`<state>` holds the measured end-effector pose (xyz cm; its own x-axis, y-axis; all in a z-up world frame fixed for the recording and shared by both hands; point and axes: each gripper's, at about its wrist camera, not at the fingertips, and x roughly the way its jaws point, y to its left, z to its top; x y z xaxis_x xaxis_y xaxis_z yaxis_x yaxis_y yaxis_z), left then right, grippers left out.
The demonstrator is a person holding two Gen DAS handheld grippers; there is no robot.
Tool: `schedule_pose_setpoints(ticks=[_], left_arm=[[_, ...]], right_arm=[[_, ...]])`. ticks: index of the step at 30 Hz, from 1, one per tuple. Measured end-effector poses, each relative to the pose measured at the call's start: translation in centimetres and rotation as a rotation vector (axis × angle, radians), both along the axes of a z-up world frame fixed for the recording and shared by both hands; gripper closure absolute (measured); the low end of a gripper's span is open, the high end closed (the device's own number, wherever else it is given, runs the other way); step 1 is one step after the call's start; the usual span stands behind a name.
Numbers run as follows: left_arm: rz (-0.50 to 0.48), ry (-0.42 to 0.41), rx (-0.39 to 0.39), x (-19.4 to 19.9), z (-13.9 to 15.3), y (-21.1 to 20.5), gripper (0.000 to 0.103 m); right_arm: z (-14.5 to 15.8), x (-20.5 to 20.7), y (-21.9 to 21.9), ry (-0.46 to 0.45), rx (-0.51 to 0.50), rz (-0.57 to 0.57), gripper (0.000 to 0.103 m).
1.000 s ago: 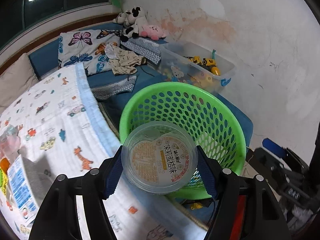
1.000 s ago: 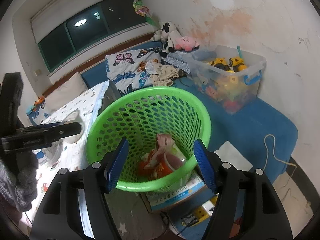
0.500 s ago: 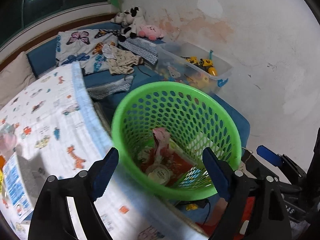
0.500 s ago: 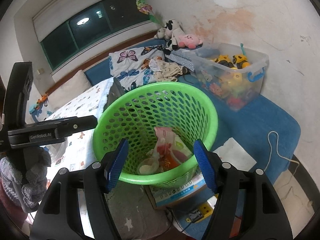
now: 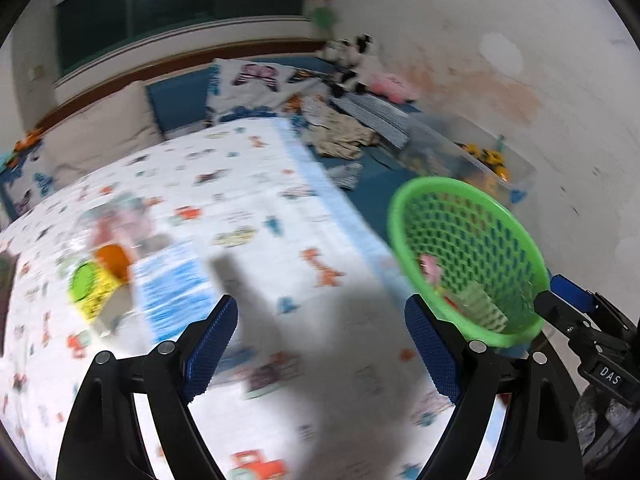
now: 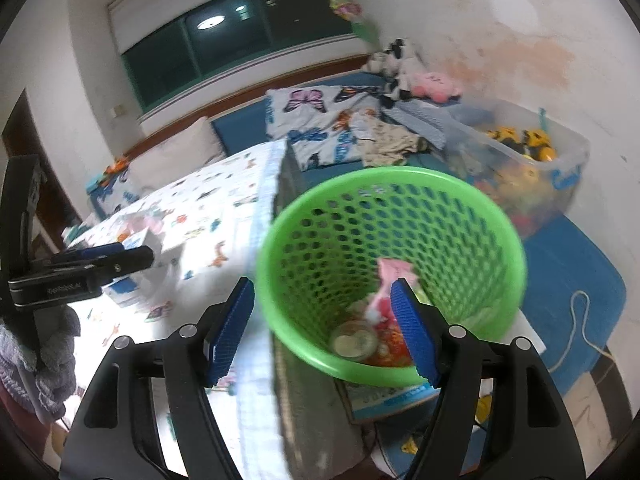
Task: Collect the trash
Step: 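Move both open tools back toward the milk carton and bottle on the bed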
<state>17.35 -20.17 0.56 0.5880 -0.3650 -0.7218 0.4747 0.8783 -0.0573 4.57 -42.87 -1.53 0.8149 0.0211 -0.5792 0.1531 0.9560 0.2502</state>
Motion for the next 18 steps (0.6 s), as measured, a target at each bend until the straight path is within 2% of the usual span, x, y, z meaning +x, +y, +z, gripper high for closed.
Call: schedule_pose_setpoints(ticks=[9,18], left_arm=[[0.165,-0.023,-0.003,0.1,0.5,9.2,0.020],[0.286,-0.021,0.026,-0.2,-0.3,15.1,0.020]], right_arm=[[1.0,3.7,4.8,-0.006,-0.005,0.138,0.032],[1.5,7.7,10.8,0.018,-0.024,0.303,0.032]])
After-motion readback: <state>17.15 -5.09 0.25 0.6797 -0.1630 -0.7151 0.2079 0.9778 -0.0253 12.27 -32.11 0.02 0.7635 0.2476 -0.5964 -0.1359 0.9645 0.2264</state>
